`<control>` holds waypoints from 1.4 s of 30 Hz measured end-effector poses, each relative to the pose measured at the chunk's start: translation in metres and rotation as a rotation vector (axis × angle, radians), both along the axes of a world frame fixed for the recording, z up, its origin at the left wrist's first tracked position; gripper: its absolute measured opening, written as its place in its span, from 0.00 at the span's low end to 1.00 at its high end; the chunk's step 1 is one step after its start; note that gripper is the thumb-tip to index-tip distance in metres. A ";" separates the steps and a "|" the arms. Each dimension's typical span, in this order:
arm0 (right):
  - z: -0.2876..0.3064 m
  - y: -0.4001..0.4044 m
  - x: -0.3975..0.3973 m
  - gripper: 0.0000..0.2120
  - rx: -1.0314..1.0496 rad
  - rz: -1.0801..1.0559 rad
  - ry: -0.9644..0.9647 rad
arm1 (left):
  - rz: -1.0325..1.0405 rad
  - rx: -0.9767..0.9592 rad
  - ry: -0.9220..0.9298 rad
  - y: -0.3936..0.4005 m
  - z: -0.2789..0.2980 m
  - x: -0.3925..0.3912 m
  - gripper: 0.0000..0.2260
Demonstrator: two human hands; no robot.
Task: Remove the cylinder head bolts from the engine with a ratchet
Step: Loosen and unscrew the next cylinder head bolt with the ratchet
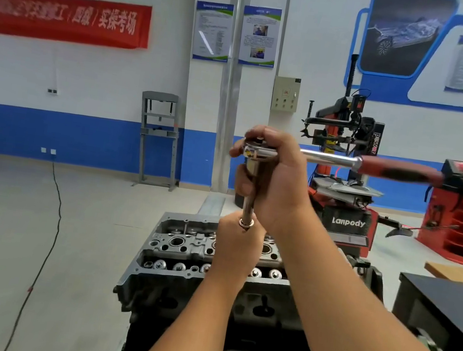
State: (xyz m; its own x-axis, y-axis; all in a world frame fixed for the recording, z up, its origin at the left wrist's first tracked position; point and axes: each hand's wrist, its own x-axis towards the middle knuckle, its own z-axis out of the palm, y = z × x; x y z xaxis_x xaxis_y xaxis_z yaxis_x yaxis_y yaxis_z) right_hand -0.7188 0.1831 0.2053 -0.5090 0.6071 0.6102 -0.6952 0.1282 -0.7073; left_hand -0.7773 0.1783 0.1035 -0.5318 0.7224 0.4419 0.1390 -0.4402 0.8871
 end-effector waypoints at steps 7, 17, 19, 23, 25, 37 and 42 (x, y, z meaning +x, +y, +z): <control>-0.009 -0.013 -0.021 0.02 0.278 -0.492 0.017 | -0.043 -0.053 0.016 -0.010 0.000 -0.007 0.09; -0.008 -0.002 0.006 0.06 0.080 -0.185 0.082 | -0.163 0.017 0.320 -0.029 0.026 -0.019 0.11; -0.015 -0.011 -0.005 0.06 0.215 -0.462 0.099 | -0.137 0.098 0.340 -0.028 0.026 -0.014 0.14; 0.000 0.001 -0.005 0.06 0.262 -0.274 -0.052 | -0.132 0.187 0.219 -0.021 0.020 -0.009 0.15; 0.010 0.012 0.005 0.07 0.150 0.108 -0.115 | -0.182 0.144 0.107 -0.015 0.022 -0.007 0.13; -0.009 -0.002 -0.006 0.03 0.340 -0.559 -0.019 | 0.025 0.117 -0.030 0.023 0.019 0.005 0.27; 0.016 0.025 0.015 0.04 0.040 0.245 -0.157 | -0.132 0.037 0.089 -0.002 0.022 -0.007 0.12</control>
